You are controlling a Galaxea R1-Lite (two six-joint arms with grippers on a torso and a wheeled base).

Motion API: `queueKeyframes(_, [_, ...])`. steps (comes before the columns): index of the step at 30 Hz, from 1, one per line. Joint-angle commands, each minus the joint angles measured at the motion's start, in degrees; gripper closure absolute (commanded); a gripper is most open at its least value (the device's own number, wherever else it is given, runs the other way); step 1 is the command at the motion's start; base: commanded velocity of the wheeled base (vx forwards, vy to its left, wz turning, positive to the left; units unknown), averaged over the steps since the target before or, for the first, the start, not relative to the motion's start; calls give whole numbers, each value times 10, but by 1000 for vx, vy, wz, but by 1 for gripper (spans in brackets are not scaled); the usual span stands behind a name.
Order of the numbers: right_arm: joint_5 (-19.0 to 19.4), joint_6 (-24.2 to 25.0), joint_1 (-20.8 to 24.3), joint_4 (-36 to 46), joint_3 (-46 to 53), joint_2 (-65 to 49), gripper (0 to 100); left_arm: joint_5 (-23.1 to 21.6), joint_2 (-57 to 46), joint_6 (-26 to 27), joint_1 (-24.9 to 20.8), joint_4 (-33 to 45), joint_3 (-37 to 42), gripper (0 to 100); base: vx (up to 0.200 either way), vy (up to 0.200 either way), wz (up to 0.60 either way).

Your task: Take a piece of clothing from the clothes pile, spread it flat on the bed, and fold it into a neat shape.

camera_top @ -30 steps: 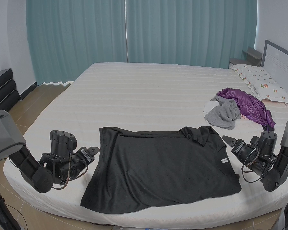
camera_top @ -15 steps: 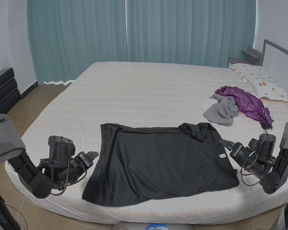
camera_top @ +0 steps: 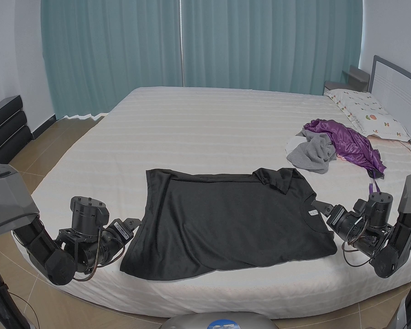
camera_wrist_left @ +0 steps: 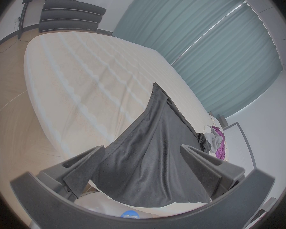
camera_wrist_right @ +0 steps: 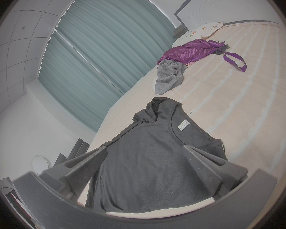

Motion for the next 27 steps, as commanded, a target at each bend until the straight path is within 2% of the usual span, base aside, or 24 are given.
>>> queueKeyframes(1, [1,0,0,0,0,3,0,0,5,-1,-2,0,-2,0,0,-200,0])
queueKeyframes(12, [0,0,2,0,0,11,0,2,0,-1,-10,0,3,0,0,-200,0])
queueKeyframes(27, [1,0,5,-10,4,28,0,5,0,22,-5,5,42,0,0,0,0])
